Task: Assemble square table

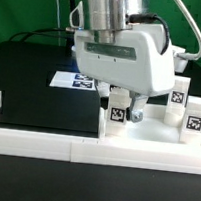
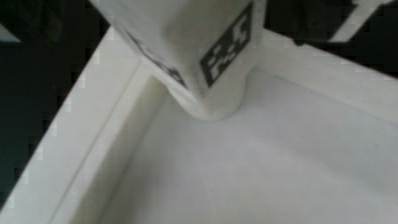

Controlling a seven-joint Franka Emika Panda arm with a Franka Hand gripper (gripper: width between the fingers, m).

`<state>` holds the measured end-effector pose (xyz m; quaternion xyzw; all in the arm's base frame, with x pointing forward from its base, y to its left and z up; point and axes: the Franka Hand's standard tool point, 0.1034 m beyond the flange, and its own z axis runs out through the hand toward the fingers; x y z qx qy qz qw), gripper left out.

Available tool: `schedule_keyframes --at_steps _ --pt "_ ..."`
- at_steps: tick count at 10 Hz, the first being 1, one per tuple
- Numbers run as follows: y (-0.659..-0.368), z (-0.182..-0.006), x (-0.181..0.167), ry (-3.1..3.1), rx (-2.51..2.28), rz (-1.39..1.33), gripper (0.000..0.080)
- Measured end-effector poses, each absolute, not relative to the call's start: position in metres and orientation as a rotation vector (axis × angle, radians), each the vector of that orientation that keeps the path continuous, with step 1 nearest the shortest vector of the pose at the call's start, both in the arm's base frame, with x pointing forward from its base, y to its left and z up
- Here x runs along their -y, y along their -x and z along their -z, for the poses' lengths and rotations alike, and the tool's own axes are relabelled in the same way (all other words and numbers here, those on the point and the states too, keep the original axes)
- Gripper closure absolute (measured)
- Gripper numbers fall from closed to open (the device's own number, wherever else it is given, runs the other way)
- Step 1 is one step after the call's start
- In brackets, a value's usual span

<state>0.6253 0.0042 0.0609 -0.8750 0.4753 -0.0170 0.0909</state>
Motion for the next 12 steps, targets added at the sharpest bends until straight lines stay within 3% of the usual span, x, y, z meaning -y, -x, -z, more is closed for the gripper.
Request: schedule_keyframes --at_steps 2,5,7,8,9,10,12 --pt "-0.6247 -0.0605 -0.0018 2.740 -1.159 0.084 0.0151" --pt "-0.6225 -0.0565 -0.0080 3.027 -0.395 0.180 0.0150" --pt "-0.6235 -0.0566 -0.0069 3.033 -0.381 0.188 0.0153" --pt "-0.6233 -0.0563 -0.0070 3.027 -0.418 0.186 0.0339" --pt "-0.6233 -0.0562 -0.0070 3.021 -0.450 0.184 0.0339" --pt "-0.6223 -0.0555 -0.0049 3.003 -0.553 0.177 0.0524" --pt "-0.6219 -0.0550 -0.0036 2.939 -0.801 0.165 0.0532"
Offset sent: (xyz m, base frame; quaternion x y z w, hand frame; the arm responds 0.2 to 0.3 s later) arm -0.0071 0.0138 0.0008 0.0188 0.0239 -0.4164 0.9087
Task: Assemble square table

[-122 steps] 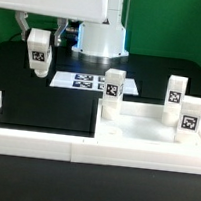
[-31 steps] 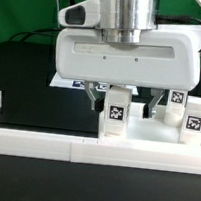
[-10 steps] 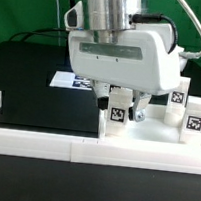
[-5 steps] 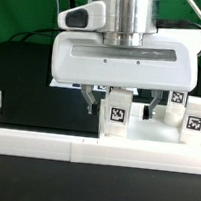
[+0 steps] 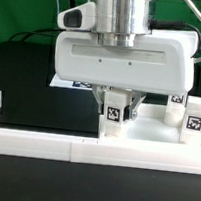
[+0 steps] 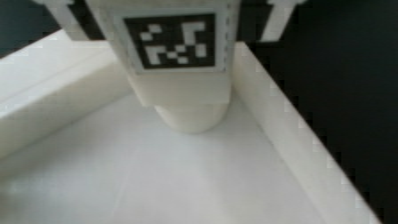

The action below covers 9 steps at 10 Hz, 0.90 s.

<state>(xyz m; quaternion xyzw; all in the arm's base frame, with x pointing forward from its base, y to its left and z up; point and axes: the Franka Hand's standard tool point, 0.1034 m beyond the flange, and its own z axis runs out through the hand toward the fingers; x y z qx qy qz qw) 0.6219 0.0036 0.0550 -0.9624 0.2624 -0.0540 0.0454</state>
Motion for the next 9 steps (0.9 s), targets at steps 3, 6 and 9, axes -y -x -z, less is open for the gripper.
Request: schedule_keyframes --at_steps 3,6,9 --pt "-0.6197 -0.0558 -0.0031 2.677 -1.440 0.103 0.0532" --pt "-0.6200 -0.0565 -0.0023 2.184 -2.054 -0.030 0.0532" --pt "-0.6205 -0.0565 -0.0009 1.908 -2.285 -0.090 0.0532"
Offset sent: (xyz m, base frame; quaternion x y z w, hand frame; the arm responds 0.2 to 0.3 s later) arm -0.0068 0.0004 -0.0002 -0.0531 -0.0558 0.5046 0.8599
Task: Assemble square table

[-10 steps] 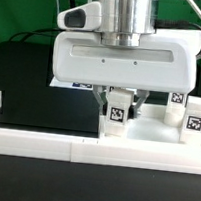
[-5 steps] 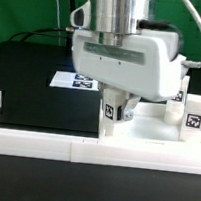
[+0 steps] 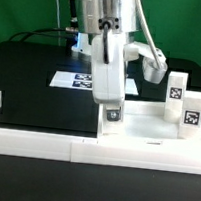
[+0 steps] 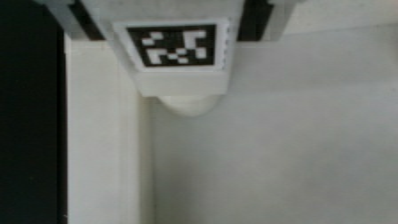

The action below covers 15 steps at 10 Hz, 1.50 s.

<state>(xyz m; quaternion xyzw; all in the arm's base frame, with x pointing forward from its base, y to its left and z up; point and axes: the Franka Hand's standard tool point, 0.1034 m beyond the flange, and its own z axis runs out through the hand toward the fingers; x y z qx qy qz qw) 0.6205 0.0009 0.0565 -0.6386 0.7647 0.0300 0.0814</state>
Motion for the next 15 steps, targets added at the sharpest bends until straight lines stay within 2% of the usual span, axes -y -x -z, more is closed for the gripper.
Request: schedule_keyframes --at_steps 1,2,3,4,5,10,13,14,15 --pt "-0.620 -0.056 -0.001 1.930 -2.267 -0.087 0.0532" --pt "-0.620 -0.056 -0.001 1.972 -2.230 -0.083 0.0452" --pt "-0.621 -0.057 -0.004 2.105 -2.117 -0.050 0.0452" --pt "-0.624 -0.059 -0.003 2.285 -1.902 0.043 0.0270" --pt "-0.622 -0.059 -0.005 2.465 -1.660 0.090 0.0176" --pt "-0.622 -0.060 -0.003 2.794 -1.075 0.169 0.0151" --pt "-0.631 -0.066 -0.006 3.060 -0.213 0.247 0.0151" --pt "-0.630 -0.065 -0.006 3.042 -0.323 0.242 0.0151" --pt "-0.630 -0.065 -0.005 3.044 -0.318 0.242 0.0277"
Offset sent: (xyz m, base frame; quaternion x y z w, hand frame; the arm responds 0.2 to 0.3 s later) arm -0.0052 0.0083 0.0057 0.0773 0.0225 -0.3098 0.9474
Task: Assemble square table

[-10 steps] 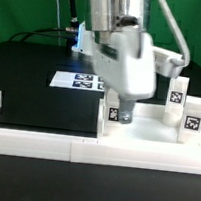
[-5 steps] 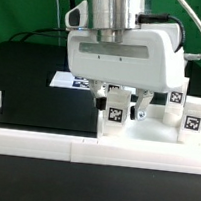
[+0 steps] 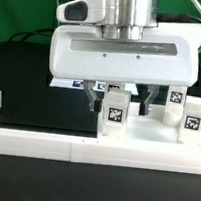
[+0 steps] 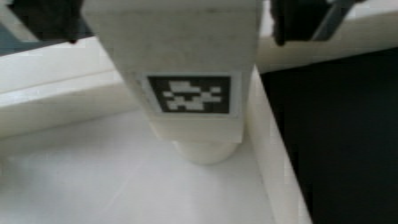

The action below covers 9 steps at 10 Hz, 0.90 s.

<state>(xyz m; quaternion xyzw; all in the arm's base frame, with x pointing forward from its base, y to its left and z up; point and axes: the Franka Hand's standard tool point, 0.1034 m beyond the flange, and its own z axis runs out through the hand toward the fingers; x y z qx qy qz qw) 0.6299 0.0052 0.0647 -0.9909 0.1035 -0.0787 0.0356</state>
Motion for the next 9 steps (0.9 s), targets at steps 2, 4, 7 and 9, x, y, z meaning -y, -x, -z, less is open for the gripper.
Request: schedule_keyframes --at_steps 2,4,7,9 --pt "-0.6295 -0.0643 -0.0040 3.019 -0.460 0.235 0.0507" --pt "-0.6291 -0.0636 -0.0012 2.968 -0.686 0.224 0.0507" --pt "-0.6254 -0.0635 0.0011 2.699 -1.406 0.122 0.0507" --pt "-0.6242 -0.0631 0.0016 2.428 -1.836 0.056 0.0507"
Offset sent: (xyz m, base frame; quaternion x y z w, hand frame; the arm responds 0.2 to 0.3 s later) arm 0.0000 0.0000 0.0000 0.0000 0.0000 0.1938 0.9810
